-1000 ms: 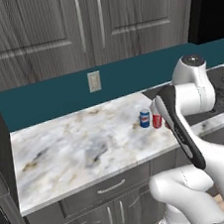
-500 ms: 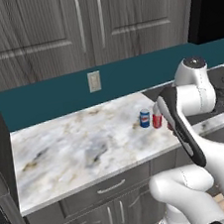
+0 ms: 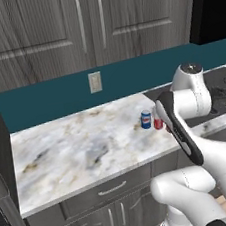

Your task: Four empty soda cans are scattered around the kitchen. Gather all the cans and cluster them next to the stove for recycling.

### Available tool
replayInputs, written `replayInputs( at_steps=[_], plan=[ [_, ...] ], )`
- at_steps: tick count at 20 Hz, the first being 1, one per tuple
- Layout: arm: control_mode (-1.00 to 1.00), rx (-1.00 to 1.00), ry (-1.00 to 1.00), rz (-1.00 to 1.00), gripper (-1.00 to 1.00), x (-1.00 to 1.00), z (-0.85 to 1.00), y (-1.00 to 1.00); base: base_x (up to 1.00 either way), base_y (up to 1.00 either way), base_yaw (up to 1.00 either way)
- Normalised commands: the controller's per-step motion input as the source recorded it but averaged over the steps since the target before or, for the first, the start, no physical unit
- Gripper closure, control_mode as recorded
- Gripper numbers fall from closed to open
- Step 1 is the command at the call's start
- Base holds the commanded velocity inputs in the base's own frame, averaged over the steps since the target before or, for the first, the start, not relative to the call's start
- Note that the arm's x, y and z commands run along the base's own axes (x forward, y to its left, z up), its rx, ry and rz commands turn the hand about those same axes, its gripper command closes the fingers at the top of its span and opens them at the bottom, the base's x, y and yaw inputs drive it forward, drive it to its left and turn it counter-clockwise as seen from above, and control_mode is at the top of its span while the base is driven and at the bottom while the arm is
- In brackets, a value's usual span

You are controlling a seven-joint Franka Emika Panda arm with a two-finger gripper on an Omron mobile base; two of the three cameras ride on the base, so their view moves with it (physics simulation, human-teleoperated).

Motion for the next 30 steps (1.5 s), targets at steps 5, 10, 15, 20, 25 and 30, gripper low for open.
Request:
replayInputs(
  at_steps=[5, 10, 15, 20, 25, 30],
  plan=[
    [-1.0, 0.0, 0.0, 0.0, 1.0, 0.25, -0.17, 0.0, 0.0, 0.0, 0.0],
    [-1.0, 0.0, 0.01, 0.0, 1.0, 0.22, -0.17, 0.0, 0.0, 0.0, 0.0],
    [-1.0, 0.0, 0.0, 0.0, 1.0, 0.18, -0.21, 0.0, 0.0, 0.0, 0.0],
    [-1.0, 0.0, 0.0, 0.0, 1.0, 0.16, -0.2, 0.0, 0.0, 0.0, 0.0],
    [-1.0, 0.0, 0.0, 0.0, 1.0, 0.19, -0.24, -0.05, 0.0, 0.0, 0.0],
    [-1.0, 0.0, 0.0, 0.0, 1.0, 0.24, -0.2, -0.13, 0.0, 0.0, 0.0]
  ],
)
